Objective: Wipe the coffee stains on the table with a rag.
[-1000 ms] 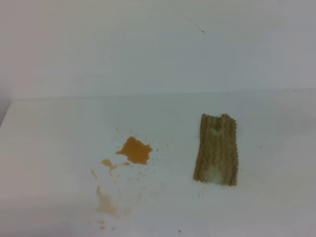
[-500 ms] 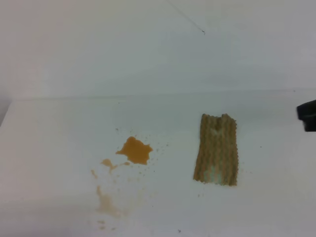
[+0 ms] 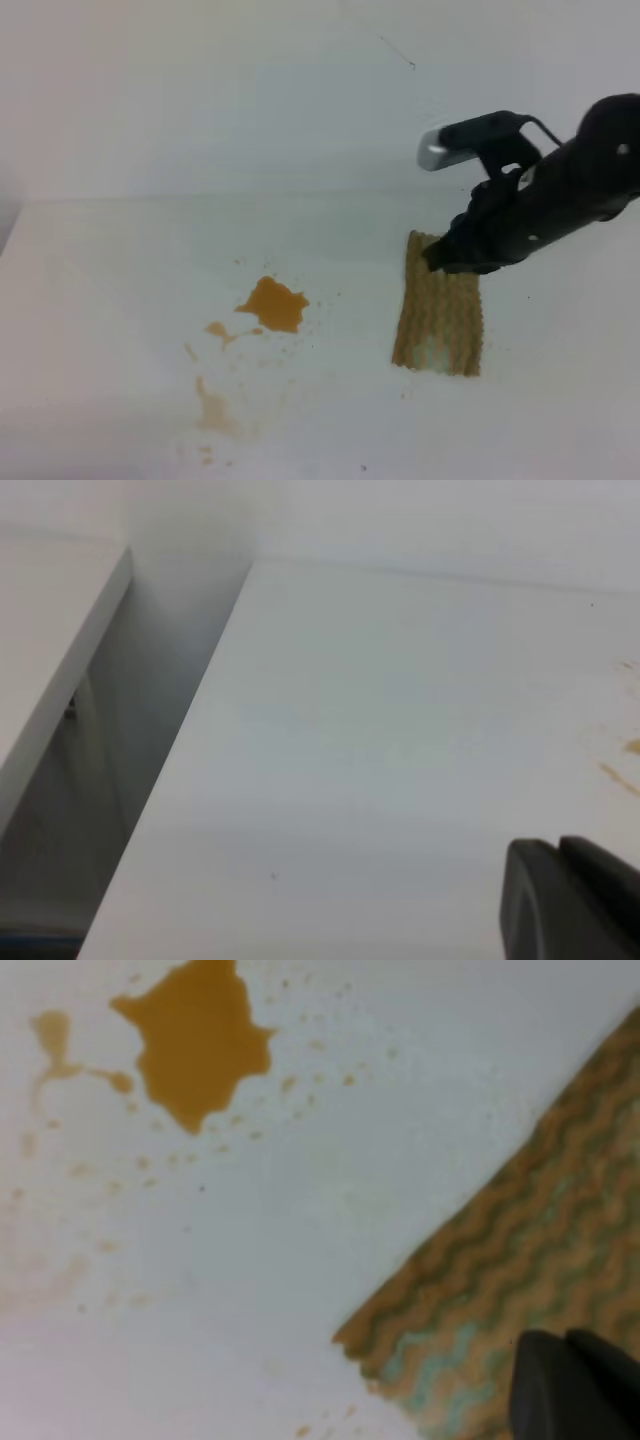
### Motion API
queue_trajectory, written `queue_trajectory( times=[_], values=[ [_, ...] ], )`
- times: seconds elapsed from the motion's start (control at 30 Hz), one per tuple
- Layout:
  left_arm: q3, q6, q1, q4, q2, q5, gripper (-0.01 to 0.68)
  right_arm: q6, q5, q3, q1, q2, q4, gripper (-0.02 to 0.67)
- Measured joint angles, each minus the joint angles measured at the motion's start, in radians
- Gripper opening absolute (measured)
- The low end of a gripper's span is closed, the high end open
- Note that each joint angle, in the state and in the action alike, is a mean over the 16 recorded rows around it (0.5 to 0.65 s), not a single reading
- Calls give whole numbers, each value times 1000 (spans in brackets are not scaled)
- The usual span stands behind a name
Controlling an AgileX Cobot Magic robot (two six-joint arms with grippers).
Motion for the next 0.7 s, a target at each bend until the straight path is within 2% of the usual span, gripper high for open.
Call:
queue_trajectory(
  times=[0.17, 0.53, 0.7],
  values=[
    [5, 0, 0, 0, -4, -1, -2, 103, -55, -71, 33, 105, -101, 56],
    [5, 0, 0, 0, -4, -2, -1, 204, -125, -209, 38, 298, -173, 300],
    [0, 0, 0, 0, 0, 0, -2, 265, -114, -266, 38, 368, -261, 370]
  ],
)
